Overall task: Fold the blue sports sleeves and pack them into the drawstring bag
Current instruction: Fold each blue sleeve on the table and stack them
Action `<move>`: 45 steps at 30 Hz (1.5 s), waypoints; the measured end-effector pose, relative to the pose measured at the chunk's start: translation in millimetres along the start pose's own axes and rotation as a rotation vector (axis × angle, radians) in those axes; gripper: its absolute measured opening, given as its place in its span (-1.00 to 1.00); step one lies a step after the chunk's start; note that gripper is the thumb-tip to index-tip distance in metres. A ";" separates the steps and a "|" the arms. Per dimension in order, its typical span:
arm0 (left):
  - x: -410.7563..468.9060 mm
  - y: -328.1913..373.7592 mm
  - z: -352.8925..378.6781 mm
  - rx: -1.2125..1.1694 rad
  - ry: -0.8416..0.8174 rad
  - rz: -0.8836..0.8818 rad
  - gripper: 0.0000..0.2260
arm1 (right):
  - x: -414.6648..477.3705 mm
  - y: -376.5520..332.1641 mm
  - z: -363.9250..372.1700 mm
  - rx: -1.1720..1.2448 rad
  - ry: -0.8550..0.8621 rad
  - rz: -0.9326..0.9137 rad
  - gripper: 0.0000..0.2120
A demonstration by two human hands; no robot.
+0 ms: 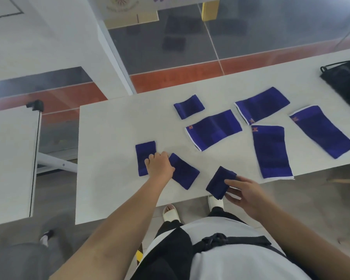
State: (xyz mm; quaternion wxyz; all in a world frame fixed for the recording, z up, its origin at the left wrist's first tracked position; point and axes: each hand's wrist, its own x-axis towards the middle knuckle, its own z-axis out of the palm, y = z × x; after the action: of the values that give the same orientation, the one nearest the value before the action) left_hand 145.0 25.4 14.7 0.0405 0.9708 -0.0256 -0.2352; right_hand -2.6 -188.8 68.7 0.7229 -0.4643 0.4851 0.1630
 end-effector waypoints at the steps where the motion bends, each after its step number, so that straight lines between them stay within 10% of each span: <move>1: -1.1 0.3 -0.1 -0.012 -0.004 -0.013 -0.67 | 1.0 -1.1 -1.1 0.002 -0.005 0.002 -0.77; 17: -69.5 12.4 -75.2 -1.596 -0.647 0.082 -0.68 | 15.1 -31.2 14.0 -0.002 -0.119 -0.039 -0.78; 24: -76.5 26.9 -61.3 -1.539 -0.253 -0.244 -0.77 | 6.3 -40.9 31.2 0.052 -0.382 -0.020 -0.73; 45: -73.9 25.1 -72.7 -1.258 0.112 -0.204 -0.88 | 6.0 -54.9 46.2 -0.025 -0.338 -0.157 -0.72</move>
State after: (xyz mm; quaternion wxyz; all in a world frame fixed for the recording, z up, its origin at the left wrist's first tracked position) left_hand 112.0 10.3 115.0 0.5815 0.7697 0.2119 -0.1567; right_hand 63.3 -180.1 96.2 0.7987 -0.4757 0.3169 0.1881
